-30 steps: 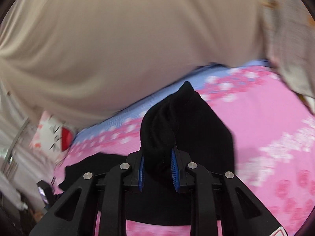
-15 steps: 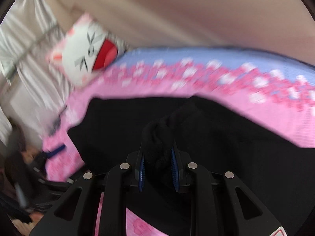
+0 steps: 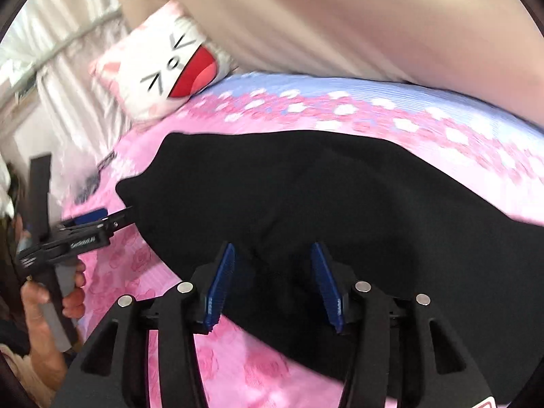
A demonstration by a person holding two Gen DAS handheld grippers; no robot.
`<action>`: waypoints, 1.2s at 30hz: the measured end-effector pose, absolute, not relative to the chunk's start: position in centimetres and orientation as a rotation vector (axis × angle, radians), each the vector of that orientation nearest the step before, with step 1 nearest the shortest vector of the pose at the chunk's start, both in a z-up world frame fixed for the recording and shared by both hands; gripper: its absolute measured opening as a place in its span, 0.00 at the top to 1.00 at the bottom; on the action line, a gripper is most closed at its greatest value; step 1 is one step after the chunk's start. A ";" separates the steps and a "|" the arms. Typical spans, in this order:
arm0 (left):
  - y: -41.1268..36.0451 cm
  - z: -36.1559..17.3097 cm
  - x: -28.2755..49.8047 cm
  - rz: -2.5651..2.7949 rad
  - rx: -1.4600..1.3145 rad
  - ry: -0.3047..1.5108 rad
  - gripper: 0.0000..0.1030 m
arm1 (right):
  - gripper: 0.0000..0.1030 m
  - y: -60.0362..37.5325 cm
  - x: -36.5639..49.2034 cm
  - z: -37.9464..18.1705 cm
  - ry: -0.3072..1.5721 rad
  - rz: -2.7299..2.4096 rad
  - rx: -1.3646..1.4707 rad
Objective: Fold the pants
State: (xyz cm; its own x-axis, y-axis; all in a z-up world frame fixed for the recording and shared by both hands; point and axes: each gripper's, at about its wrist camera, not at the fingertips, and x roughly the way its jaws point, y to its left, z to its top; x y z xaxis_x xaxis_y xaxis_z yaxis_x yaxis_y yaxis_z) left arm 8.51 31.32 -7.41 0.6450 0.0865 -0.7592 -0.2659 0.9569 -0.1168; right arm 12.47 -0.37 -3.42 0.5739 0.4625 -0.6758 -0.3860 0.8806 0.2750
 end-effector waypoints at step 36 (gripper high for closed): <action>8.3 5.2 11.7 -0.170 -0.080 0.616 0.87 | 0.39 -28.9 0.0 -3.3 0.666 -0.092 0.389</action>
State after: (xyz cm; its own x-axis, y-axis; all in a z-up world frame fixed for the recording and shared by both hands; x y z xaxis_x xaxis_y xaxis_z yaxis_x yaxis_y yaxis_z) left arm 11.73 8.33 5.15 0.8029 -0.1818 -0.5677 0.1343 0.9830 -0.1249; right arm 0.02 -28.89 -3.27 0.7853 0.0403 -0.6178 0.2058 0.9242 0.3219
